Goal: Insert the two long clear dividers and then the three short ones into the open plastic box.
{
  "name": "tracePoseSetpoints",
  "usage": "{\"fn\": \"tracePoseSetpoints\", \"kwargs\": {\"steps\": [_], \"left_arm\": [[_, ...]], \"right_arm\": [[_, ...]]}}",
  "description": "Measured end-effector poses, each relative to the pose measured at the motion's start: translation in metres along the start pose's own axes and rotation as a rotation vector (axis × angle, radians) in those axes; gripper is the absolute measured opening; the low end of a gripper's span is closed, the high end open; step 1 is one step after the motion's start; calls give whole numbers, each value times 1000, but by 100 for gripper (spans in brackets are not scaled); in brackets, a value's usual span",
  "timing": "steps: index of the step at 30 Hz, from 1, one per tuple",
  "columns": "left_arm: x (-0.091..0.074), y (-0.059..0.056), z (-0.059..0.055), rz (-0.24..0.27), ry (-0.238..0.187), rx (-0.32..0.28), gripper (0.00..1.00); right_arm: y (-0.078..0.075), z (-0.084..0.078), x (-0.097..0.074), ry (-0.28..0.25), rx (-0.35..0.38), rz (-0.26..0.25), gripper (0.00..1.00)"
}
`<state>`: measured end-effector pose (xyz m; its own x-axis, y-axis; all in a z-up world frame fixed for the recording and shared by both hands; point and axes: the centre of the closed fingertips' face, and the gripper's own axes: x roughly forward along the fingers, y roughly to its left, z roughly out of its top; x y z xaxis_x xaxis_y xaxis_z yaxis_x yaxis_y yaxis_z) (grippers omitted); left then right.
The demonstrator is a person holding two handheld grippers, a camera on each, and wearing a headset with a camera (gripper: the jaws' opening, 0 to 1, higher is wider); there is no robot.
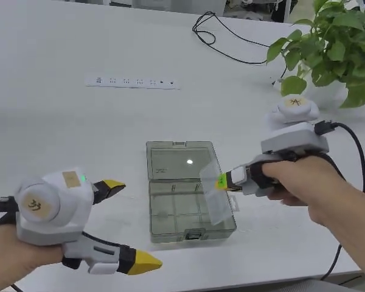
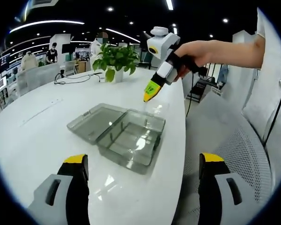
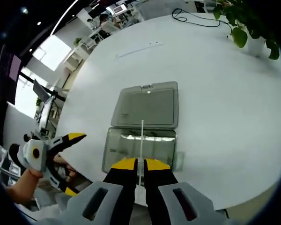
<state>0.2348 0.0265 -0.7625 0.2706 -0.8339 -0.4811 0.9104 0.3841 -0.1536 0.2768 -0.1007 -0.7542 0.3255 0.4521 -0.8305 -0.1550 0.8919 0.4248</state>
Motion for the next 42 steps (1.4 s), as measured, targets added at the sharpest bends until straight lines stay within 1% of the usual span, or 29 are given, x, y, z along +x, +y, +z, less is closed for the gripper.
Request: {"fn": "tracePoseSetpoints", "kwargs": {"steps": [2,4,7,12,13,16,21,25,28,31,33,35,37,42], "left_arm": [[0,0,-1,0,0,-2,100],[0,0,-1,0,-4,-6,100],[0,-1,-2,-2,-5,-10,100],[1,-1,-2,-6,-7,-12,100],[1,-1,-3,-7,-7,-12,100],[2,-1,-2,-10,-9,-13,100],[2,-1,-2,-9,-11,-17,100],[1,-1,-2,-7,-13,-23,100],[1,-2,-3,-8,-12,-28,100],[1,-2,-4,-8,-13,-33,100],[1,-2,-5,-8,-15,-36,100],[2,-2,-5,-9,-15,-38,100],[2,-2,-6,-10,-11,-39,99],[2,-3,-5,-13,-14,-41,99]], "right_arm": [[-4,-1,3,6,12,-6,7],[-3,-3,4,8,24,-6,7],[-8,-4,7,7,36,-16,7],[-3,-9,9,5,49,-16,7],[-4,-11,10,6,38,-28,7],[-8,-7,13,-1,54,-29,7],[-14,-3,18,-2,49,-41,7],[-18,2,20,-16,52,-48,7],[-18,0,20,-24,41,-56,7],[-19,-2,20,-49,54,-62,6],[-21,-2,21,-57,64,-63,6],[-19,-4,21,-65,70,-66,6],[-17,-6,22,-64,76,-61,6],[-19,-7,26,-60,76,-66,7]]}}
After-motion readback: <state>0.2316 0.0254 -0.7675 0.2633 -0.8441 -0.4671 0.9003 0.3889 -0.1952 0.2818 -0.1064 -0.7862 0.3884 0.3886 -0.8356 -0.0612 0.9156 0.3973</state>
